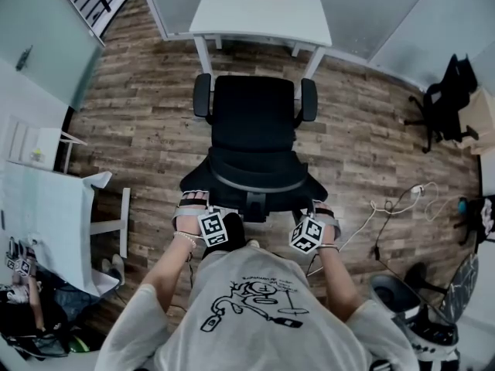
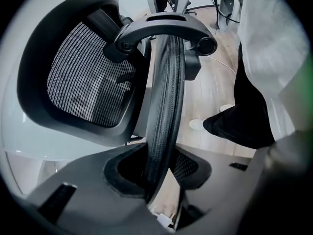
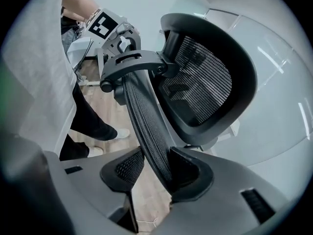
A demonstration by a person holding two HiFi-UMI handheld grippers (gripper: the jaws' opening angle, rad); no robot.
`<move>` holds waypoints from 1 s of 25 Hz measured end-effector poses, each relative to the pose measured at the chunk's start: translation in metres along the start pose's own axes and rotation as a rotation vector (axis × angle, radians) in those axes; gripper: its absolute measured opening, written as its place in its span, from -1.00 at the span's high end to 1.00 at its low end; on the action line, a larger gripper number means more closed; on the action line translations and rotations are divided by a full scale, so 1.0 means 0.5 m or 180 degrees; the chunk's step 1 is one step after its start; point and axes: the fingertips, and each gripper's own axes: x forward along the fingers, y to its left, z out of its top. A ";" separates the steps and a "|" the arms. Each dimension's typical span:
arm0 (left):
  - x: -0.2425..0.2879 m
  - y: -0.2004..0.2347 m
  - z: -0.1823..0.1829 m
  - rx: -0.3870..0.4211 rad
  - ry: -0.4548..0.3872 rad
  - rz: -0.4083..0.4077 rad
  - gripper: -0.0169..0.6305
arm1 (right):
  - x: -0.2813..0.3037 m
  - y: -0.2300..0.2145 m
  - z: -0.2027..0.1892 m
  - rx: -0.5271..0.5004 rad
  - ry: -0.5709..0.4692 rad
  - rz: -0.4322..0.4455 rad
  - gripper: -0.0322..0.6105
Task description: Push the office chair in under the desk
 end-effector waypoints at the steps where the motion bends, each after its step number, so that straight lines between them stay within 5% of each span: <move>1: 0.001 0.006 0.000 0.0030 -0.0003 -0.0008 0.54 | 0.002 -0.004 0.002 0.0002 -0.0002 0.0009 0.33; 25: 0.059 0.093 0.021 0.0013 0.0028 0.0031 0.57 | 0.052 -0.099 0.012 -0.0008 0.0097 0.0033 0.33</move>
